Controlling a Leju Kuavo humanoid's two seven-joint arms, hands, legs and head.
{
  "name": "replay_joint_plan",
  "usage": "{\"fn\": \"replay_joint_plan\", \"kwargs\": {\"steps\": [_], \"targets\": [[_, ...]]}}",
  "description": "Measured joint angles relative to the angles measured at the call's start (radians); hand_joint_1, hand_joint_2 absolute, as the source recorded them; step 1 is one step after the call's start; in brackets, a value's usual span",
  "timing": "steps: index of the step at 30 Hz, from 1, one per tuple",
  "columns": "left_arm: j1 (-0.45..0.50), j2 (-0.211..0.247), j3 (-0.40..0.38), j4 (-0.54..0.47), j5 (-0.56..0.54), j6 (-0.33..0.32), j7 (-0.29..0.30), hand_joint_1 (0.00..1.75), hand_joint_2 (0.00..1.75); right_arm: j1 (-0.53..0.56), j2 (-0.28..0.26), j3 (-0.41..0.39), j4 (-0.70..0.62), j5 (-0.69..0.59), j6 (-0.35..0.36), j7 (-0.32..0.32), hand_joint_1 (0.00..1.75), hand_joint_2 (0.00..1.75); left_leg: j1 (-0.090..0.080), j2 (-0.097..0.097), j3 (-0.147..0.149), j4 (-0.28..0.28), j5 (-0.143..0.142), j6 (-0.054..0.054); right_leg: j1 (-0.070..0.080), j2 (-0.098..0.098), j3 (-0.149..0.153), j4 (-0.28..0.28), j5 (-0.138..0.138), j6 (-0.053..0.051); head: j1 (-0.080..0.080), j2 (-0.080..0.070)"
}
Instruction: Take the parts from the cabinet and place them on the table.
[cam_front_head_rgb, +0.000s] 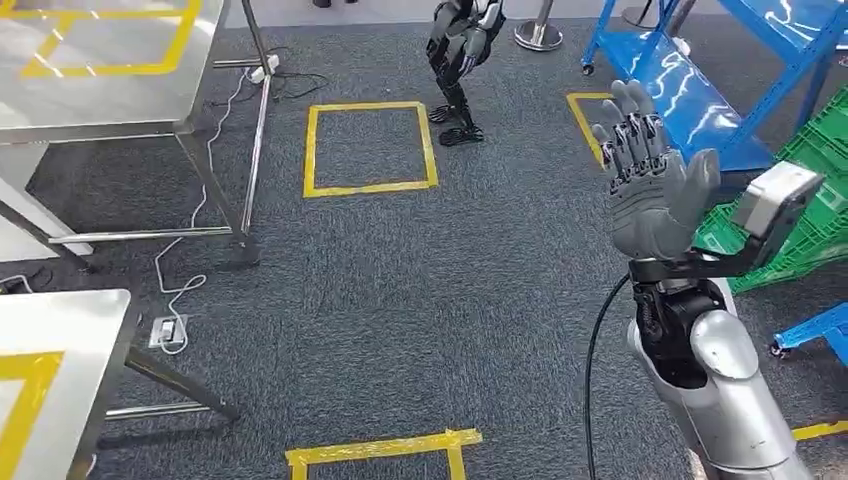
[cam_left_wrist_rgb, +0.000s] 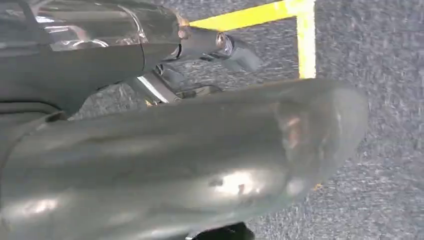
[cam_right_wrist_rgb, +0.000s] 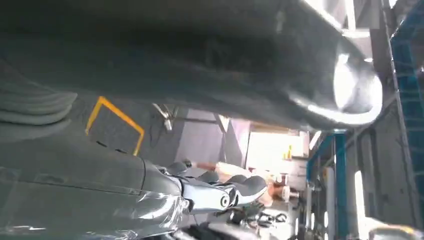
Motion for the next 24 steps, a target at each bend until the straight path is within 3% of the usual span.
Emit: {"fn": "replay_joint_plan", "kwargs": {"steps": [3, 4, 5, 6, 8, 9, 10, 12, 13, 14, 15, 17, 19, 20, 21, 22, 24], "targets": [[-0.001, -0.002, 0.0, 0.0, 0.0, -0.002, 0.0, 0.0, 0.0, 0.002, -0.003, -0.001, -0.001, 0.0, 0.0, 0.0, 0.0, 0.0, -0.002, 0.02, 0.014, -0.008, -0.004, -0.016, 0.002, 0.021, -0.002, 0.005, -0.005, -0.019, -0.001, 0.0], [-0.003, -0.002, 0.0, 0.0, 0.0, -0.002, 0.0, 0.0, 0.0, 0.002, -0.004, -0.002, -0.004, 0.0, 0.0, 0.0, 0.0, 0.0, 0.004, -0.007, 0.013, -0.003, -0.017, -0.024, -0.008, 0.024, 0.008, -0.005, -0.001, -0.027, -0.001, 0.0], [-0.004, -0.002, 0.0, 0.0, 0.0, -0.002, -0.002, 0.0, 0.0, -0.001, -0.005, -0.003, -0.008, 0.001, -0.001, 0.0, 0.0, 0.0, 0.005, -0.066, 0.004, 0.025, -0.035, -0.026, -0.009, 0.026, 0.009, -0.009, -0.001, -0.029, -0.007, 0.0], [-0.004, -0.002, 0.0, 0.0, 0.0, -0.002, -0.001, 0.0, 0.0, -0.003, -0.004, -0.002, -0.008, 0.001, 0.0, 0.0, 0.0, 0.0, 0.005, -0.091, -0.03, 0.092, -0.072, -0.026, -0.009, 0.031, 0.009, -0.009, -0.001, -0.035, -0.016, 0.0], [-0.001, -0.002, 0.0, 0.0, 0.0, -0.002, 0.0, 0.0, 0.0, 0.004, -0.003, 0.0, -0.007, 0.001, 0.0, 0.0, 0.0, 0.0, 0.004, -0.094, -0.119, 0.252, -0.136, -0.027, -0.005, 0.043, 0.009, -0.008, -0.003, -0.039, -0.033, 0.0], [0.002, -0.002, 0.0, 0.0, 0.0, -0.002, 0.0, 0.0, 0.0, 0.005, -0.002, 0.0, -0.007, 0.001, 0.0, 0.0, 0.0, 0.0, 0.004, -0.092, -0.16, 0.312, -0.144, -0.026, -0.002, 0.054, 0.009, -0.007, -0.004, -0.04, -0.038, 0.0], [0.004, -0.002, 0.0, 0.0, 0.0, -0.002, 0.0, 0.0, 0.0, 0.005, -0.002, 0.0, -0.007, 0.001, 0.0, 0.0, 0.0, 0.0, 0.003, -0.09, -0.171, 0.311, -0.124, -0.024, -0.001, 0.061, 0.01, -0.007, -0.006, -0.041, -0.04, 0.0], [0.004, -0.002, 0.0, 0.0, 0.0, -0.002, 0.0, 0.0, 0.0, 0.005, -0.002, 0.0, -0.008, 0.001, 0.0, 0.0, 0.0, 0.0, 0.002, -0.094, -0.136, 0.206, -0.031, -0.015, 0.002, 0.08, 0.016, -0.003, -0.01, -0.041, -0.043, 0.0], [0.004, -0.002, 0.0, 0.0, 0.0, -0.002, 0.0, 0.0, 0.0, 0.004, -0.002, 0.0, -0.008, 0.001, 0.0, 0.0, 0.0, 0.0, 0.002, -0.116, -0.089, 0.097, 0.035, -0.007, 0.002, 0.09, 0.021, 0.0, -0.016, -0.038, -0.046, 0.0], [0.004, -0.001, 0.0, 0.0, 0.0, -0.002, 0.0, 0.0, 0.0, 0.004, -0.001, 0.0, -0.008, 0.001, 0.0, 0.0, 0.0, 0.0, 0.003, -0.152, -0.069, 0.044, 0.051, 0.002, 0.001, 0.096, 0.021, 0.003, -0.019, -0.036, -0.048, 0.0], [0.004, 0.0, 0.0, 0.0, 0.0, -0.002, 0.0, 0.0, 0.0, 0.0, -0.001, 0.0, -0.007, 0.001, 0.0, 0.0, 0.0, 0.0, 0.008, -0.174, -0.053, 0.025, 0.041, 0.003, 0.003, 0.109, 0.014, 0.011, -0.024, -0.029, -0.044, 0.0], [0.004, 0.0, 0.0, 0.0, 0.0, -0.002, 0.0, 0.0, 0.0, 0.002, 0.0, 0.0, -0.007, 0.001, 0.0, 0.001, 0.0, 0.0, 0.0, -0.159, -0.052, 0.019, 0.032, 0.003, -0.008, 0.124, 0.009, 0.01, -0.021, -0.017, -0.043, 0.0], [0.005, 0.002, 0.0, 0.0, 0.0, -0.002, 0.0, 0.0, 0.0, 0.001, -0.001, -0.001, -0.008, 0.001, 0.0, 0.0, 0.0, 0.0, 0.002, -0.138, -0.046, 0.01, 0.033, 0.012, -0.009, 0.145, 0.007, 0.006, -0.019, -0.004, -0.045, 0.0], [0.004, 0.0, 0.0, 0.0, 0.0, -0.002, 0.0, 0.0, 0.0, 0.002, -0.004, -0.003, -0.01, 0.001, 0.0, 0.0, 0.0, 0.0, 0.006, -0.128, -0.041, 0.005, 0.035, 0.015, -0.01, 0.136, 0.003, 0.008, -0.025, -0.001, -0.046, 0.0], [0.003, 0.0, 0.0, 0.0, 0.0, -0.002, -0.001, 0.0, 0.0, -0.003, -0.006, -0.003, -0.01, 0.001, 0.0, 0.0, 0.0, 0.0, 0.006, -0.111, -0.036, 0.003, 0.033, 0.02, -0.006, 0.088, -0.015, 0.058, -0.058, 0.009, -0.031, 0.0], [0.003, -0.002, 0.0, 0.0, 0.0, -0.002, 0.0, 0.0, 0.0, -0.005, -0.005, -0.002, -0.009, 0.001, 0.0, 0.0, 0.0, 0.0, 0.005, -0.098, -0.034, 0.003, 0.031, 0.022, -0.008, 0.068, -0.051, 0.132, -0.096, 0.017, -0.025, 0.0], [0.005, -0.002, 0.0, 0.0, 0.0, -0.002, 0.0, 0.0, 0.0, 0.003, -0.004, 0.0, -0.007, 0.001, 0.0, 0.0, 0.0, 0.0, 0.005, -0.07, -0.033, 0.003, 0.026, 0.024, -0.012, 0.055, -0.135, 0.295, -0.159, 0.026, -0.019, 0.0]]}}
